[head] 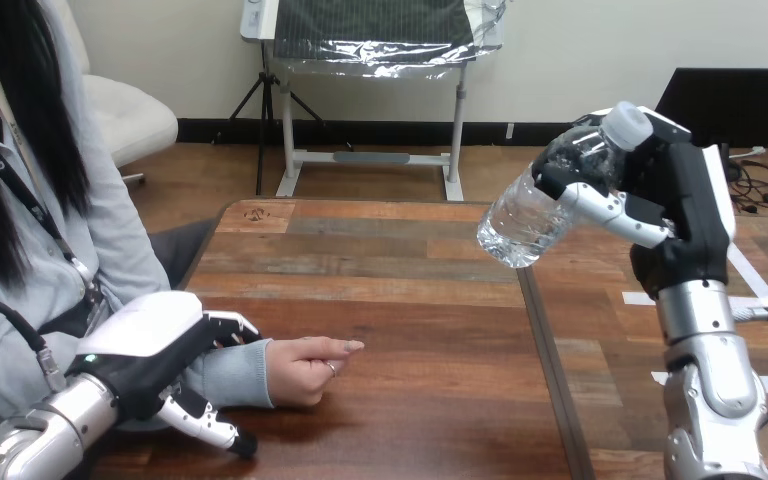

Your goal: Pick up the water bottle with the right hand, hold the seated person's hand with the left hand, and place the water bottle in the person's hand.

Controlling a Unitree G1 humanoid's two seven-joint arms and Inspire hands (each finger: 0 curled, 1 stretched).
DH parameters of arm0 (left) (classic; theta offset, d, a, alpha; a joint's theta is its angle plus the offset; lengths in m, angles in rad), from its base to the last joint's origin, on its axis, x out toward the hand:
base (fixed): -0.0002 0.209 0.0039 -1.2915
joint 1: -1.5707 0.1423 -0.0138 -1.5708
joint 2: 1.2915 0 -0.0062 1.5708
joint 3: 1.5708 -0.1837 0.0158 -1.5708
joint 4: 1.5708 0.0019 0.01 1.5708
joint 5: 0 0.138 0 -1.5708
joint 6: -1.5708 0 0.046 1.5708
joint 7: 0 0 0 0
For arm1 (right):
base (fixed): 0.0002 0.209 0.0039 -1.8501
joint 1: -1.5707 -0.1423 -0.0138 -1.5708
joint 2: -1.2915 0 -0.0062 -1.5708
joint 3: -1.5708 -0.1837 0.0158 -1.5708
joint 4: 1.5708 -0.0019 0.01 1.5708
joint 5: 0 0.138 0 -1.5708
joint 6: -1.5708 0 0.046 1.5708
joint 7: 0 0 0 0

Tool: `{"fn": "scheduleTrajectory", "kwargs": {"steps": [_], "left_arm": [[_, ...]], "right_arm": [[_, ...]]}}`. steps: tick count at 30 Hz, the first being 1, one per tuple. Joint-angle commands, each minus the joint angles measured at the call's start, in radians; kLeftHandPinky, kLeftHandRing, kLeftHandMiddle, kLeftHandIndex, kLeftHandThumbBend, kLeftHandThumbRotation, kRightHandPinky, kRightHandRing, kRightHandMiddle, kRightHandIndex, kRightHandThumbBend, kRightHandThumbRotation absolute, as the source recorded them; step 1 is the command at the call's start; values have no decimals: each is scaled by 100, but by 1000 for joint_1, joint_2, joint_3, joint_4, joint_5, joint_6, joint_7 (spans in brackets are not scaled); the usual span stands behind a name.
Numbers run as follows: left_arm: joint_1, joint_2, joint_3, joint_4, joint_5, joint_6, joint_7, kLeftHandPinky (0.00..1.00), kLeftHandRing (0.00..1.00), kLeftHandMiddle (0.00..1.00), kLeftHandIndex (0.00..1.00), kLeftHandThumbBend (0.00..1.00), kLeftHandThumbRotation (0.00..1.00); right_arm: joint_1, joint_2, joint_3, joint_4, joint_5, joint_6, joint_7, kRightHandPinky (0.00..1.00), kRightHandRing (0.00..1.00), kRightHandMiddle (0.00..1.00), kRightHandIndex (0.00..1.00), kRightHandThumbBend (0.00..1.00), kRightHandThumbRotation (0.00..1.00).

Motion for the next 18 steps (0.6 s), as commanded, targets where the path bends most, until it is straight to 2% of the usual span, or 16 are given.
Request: {"fn": "scheduleTrajectory", "kwargs": {"steps": [1, 9, 18], "left_arm": [[-90, 23, -11, 31, -9, -12, 10, 63, 66, 68, 71, 100, 35], [-98, 24, -30, 57, 3, -23, 28, 63, 64, 67, 70, 100, 38], [-101, 16, -41, 64, 5, -6, 11, 63, 64, 66, 69, 100, 38]], "right_arm": [[-13, 3, -1, -123, 32, 7, 2, 28, 36, 43, 43, 67, 0], [27, 11, 4, -212, 58, 52, 11, 27, 34, 43, 43, 64, 0], [58, 12, 8, -271, 94, 75, 46, 25, 32, 42, 43, 62, 0]]}}
